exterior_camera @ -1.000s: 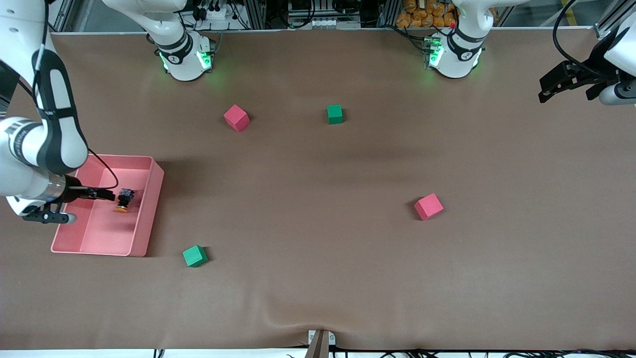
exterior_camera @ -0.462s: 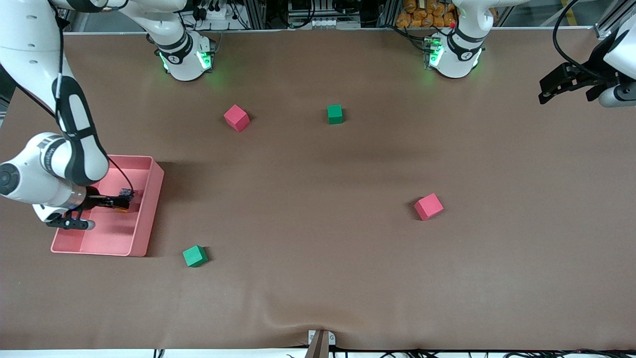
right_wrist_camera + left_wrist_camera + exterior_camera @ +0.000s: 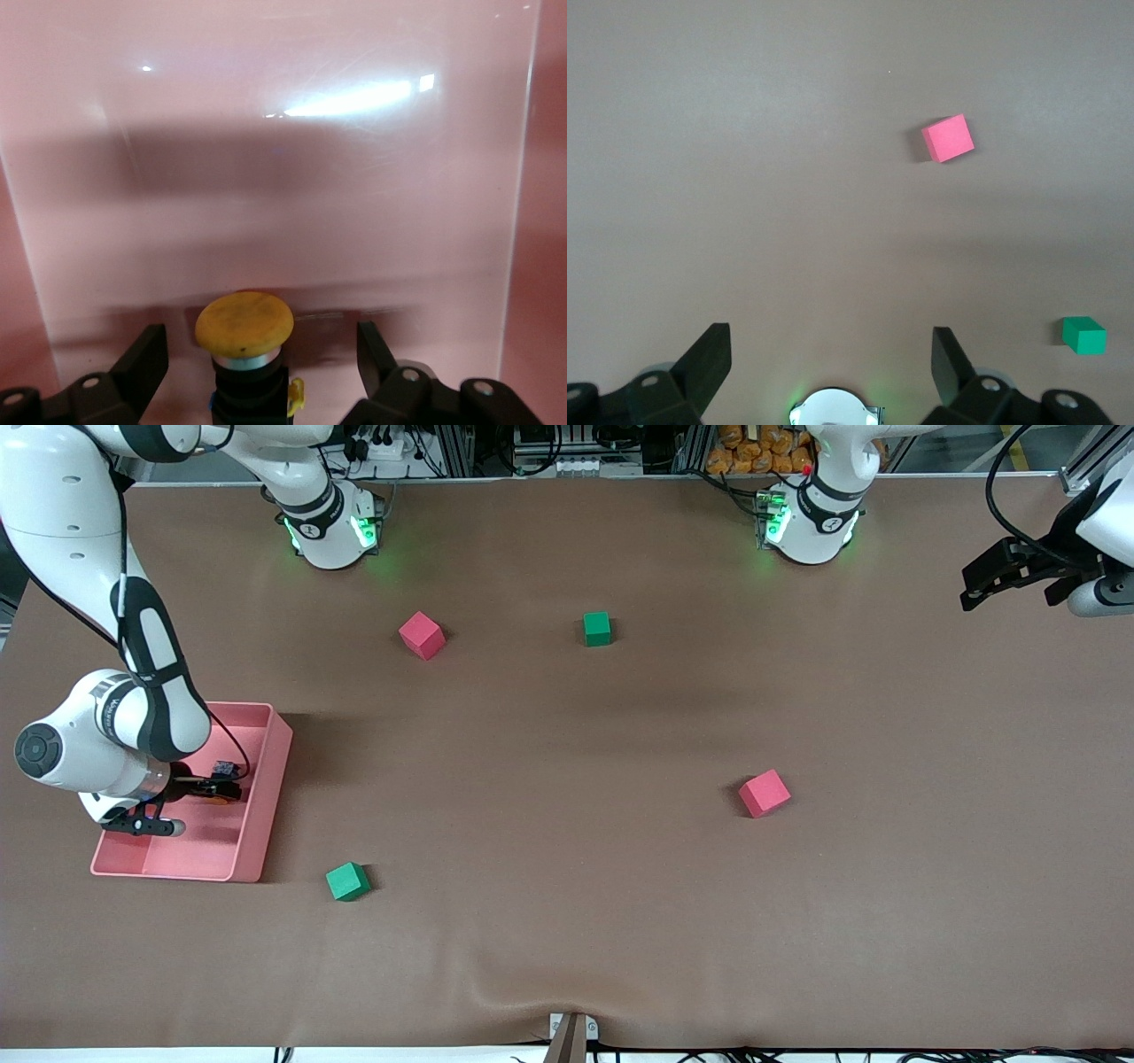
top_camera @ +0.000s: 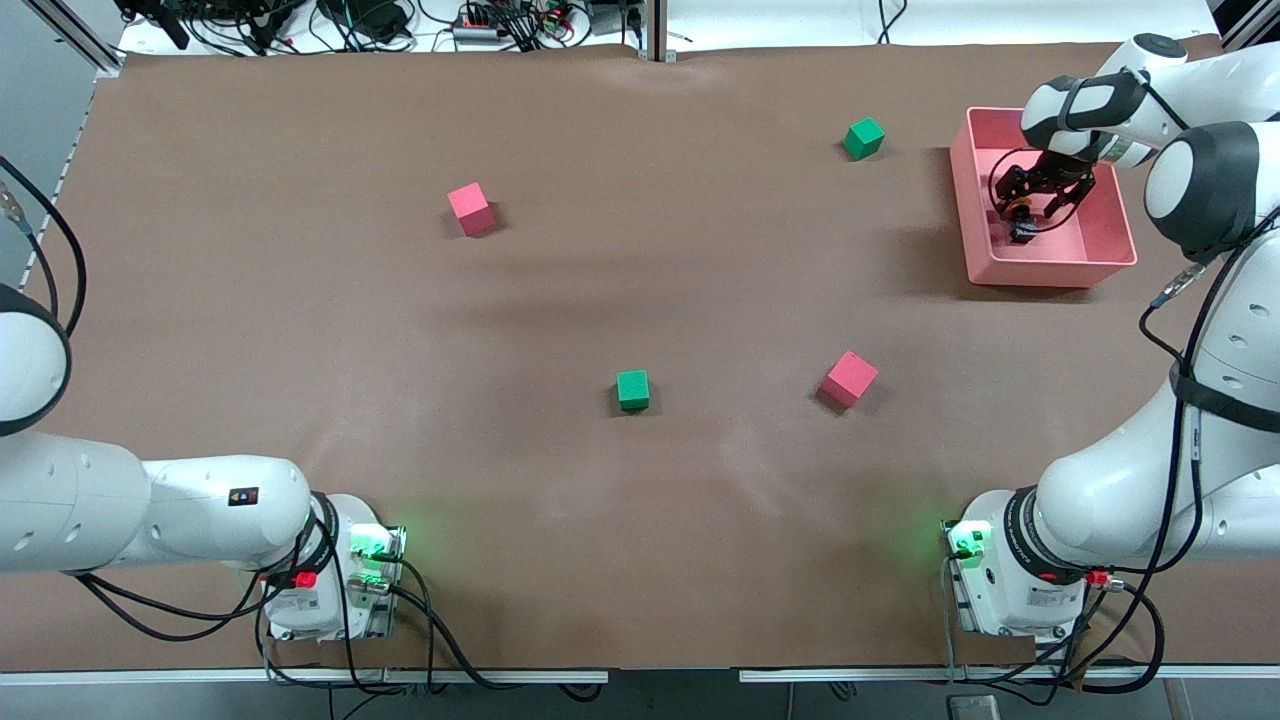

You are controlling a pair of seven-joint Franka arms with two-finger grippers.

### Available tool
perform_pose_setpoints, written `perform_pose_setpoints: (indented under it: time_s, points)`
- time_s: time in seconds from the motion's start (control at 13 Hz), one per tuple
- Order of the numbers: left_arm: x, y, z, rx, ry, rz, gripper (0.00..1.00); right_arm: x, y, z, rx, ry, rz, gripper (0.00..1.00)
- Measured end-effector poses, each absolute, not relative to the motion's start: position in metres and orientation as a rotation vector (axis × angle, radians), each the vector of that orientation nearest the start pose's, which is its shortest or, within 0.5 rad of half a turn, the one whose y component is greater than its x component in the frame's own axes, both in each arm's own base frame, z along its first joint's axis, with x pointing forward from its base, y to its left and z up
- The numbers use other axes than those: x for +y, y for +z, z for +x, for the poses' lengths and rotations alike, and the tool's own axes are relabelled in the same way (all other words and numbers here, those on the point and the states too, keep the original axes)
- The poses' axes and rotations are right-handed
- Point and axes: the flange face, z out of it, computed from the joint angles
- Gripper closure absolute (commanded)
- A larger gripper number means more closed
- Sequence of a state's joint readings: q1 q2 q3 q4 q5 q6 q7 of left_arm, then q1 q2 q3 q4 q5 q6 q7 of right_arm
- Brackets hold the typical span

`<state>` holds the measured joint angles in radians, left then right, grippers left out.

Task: Place and upright button with both arms
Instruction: 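Lift the button out of the tray with the right gripper toward mid-table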

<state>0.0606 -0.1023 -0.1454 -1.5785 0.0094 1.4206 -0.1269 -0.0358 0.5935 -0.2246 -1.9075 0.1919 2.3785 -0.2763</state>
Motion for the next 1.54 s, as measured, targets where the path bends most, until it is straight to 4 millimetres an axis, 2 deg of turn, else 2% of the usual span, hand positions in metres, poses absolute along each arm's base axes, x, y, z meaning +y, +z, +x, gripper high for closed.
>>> perform_pose_setpoints:
  time_s: [0.08,0.15,0.38,0.54,0.69,0.85,1.0,1.15,1.23,1.31,1.38,1.54]
  points:
    - [-0.046,0.662,0.504,-0.069,0.084,-3.11,0.0,-0.153,0.18,0.598,0.144,0.154,-3.109,0.93]
    - [-0.046,0.662,0.504,-0.069,0.083,-3.11,0.0,-0.153,0.18,0.598,0.136,0.154,-3.109,1.0]
    - [-0.046,0.664,0.504,-0.069,0.076,-3.11,0.0,-0.154,0.183,0.6,0.118,0.143,-3.111,1.0]
    - [-0.046,0.665,0.504,-0.069,0.074,-3.111,0.0,-0.153,0.193,0.607,0.098,0.167,-3.099,1.0]
    - [-0.046,0.665,0.504,-0.07,0.073,-3.111,0.0,-0.149,0.221,0.622,0.076,0.231,-3.065,1.0]
    - [-0.046,0.665,0.504,-0.071,0.073,-3.111,0.0,-0.141,0.268,0.64,0.054,0.301,-3.023,1.0]
    - [-0.045,0.665,0.505,-0.073,0.073,-3.111,0.0,-0.119,0.319,0.658,0.083,0.344,-3.002,1.0]
    - [-0.045,0.665,0.505,-0.074,0.072,-3.111,0.0,-0.069,0.359,0.675,0.108,0.344,-3.003,1.0]
    - [-0.044,0.665,0.505,-0.075,0.072,-3.111,0.0,-0.032,0.372,0.682,0.128,0.341,-3.005,1.0]
    - [-0.044,0.666,0.505,-0.076,0.071,-3.111,0.0,0.017,0.383,0.687,0.164,0.329,-3.017,1.0]
    - [-0.044,0.666,0.505,-0.077,0.071,-3.111,0.0,0.076,0.389,0.688,0.209,0.311,-3.033,1.0]
    - [-0.043,0.666,0.505,-0.079,0.07,-3.111,0.0,0.21,0.387,0.681,0.255,0.218,-3.049,1.0]
